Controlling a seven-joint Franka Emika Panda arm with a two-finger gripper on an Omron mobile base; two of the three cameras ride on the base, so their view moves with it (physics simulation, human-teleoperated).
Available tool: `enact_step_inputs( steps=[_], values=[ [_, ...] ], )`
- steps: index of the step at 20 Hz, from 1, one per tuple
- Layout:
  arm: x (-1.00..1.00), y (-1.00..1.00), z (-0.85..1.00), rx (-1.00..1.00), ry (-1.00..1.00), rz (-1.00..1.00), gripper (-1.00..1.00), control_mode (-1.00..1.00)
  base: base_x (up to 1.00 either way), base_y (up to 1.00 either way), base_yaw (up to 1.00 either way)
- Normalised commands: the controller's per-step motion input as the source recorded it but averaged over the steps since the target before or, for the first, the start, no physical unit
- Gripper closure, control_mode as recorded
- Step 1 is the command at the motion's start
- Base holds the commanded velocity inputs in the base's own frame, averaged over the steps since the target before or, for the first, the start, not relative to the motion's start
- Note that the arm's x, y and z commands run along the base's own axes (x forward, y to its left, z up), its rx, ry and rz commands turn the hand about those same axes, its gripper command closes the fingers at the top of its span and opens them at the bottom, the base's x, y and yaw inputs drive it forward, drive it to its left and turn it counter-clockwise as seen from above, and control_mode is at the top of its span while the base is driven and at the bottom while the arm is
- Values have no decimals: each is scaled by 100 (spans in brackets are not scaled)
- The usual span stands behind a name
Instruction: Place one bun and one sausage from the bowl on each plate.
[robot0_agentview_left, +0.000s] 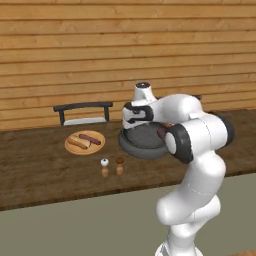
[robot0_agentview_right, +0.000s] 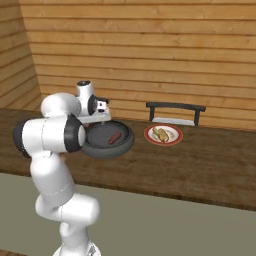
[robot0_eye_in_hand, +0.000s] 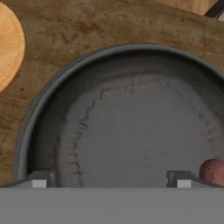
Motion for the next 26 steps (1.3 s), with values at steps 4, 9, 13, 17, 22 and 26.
enact_step_inputs(
  steps=[4,9,13,17,22,26],
  values=[
    [12,-42,0,0,24,0,-100,-100,0,0,0],
    [24,-6,0,-3,26,0,-100,-100,0,0,0],
    [1,-56,-18,0,14,0,-100,-100,0,0,0],
    [-3,-51,-14,0,7,0,-100,-100,0,0,0],
    [0,-20,-20,0,4,0,-100,-100,0,0,0],
    [0,-11,-28,0,3,0,-100,-100,0,0,0]
  ],
)
